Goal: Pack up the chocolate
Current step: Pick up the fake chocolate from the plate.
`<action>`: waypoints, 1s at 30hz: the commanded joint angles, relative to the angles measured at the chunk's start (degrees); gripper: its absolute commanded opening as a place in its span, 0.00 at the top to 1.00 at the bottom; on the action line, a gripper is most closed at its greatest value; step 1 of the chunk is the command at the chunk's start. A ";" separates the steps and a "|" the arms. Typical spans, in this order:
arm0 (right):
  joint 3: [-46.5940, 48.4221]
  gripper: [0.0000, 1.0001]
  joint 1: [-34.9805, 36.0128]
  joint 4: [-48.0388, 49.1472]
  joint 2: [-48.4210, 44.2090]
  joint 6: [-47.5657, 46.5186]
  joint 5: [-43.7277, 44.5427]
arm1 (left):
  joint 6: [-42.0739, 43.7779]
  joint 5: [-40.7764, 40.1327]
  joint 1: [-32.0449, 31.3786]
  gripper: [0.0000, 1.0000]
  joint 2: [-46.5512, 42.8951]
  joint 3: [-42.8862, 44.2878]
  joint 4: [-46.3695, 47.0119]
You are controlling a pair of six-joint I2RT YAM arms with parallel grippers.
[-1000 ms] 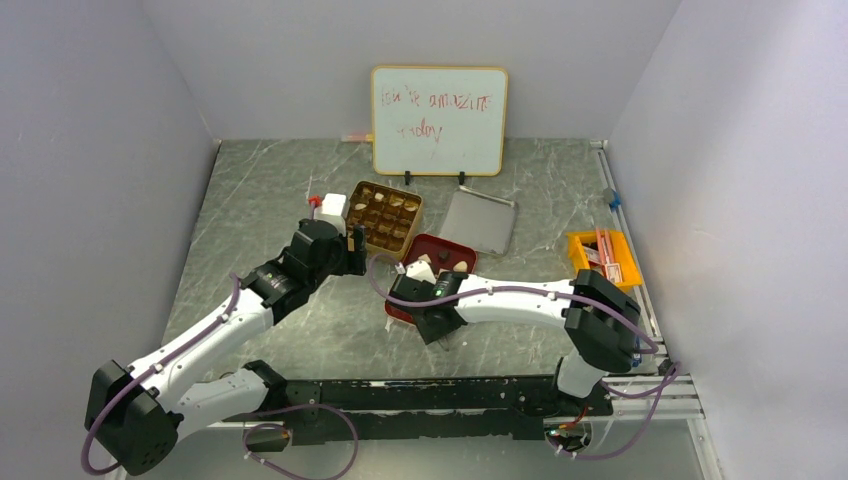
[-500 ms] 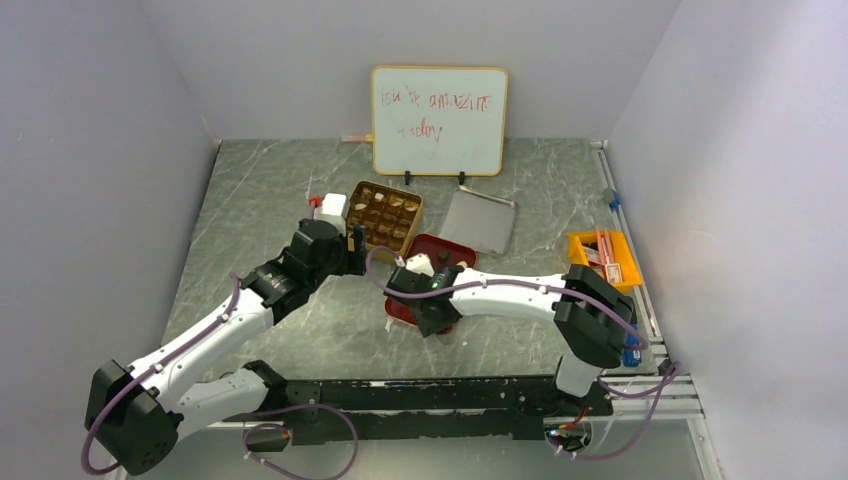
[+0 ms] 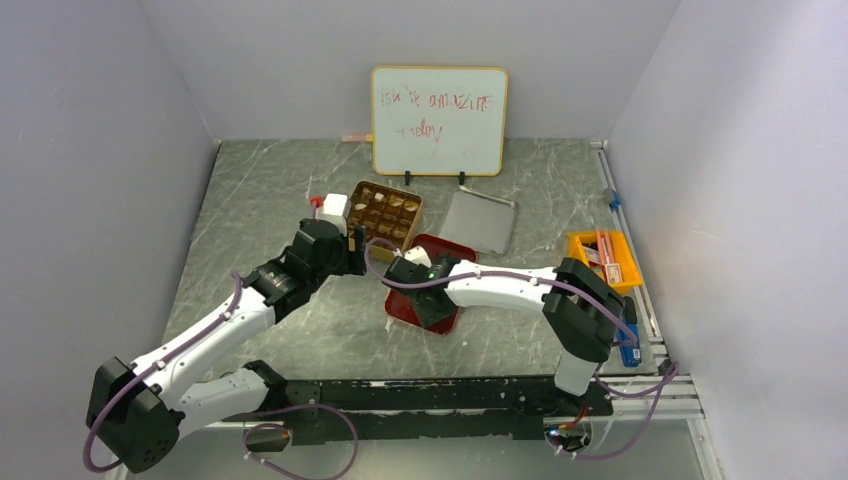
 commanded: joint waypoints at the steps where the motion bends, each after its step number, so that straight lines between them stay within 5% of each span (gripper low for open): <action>1: 2.48 0.76 -0.43 1.05 -0.20 -0.79 0.18 | 1.09 -1.08 -0.22 0.17 0.08 1.70 2.80; 10: 3.70 0.86 -0.44 -2.00 -4.22 -0.43 1.68 | 1.33 -2.78 -0.21 0.17 -0.14 2.39 2.50; 30: 17.28 0.87 -4.43 -9.42 -5.72 -3.51 4.33 | 0.16 -5.29 -0.19 0.17 -2.10 3.79 1.58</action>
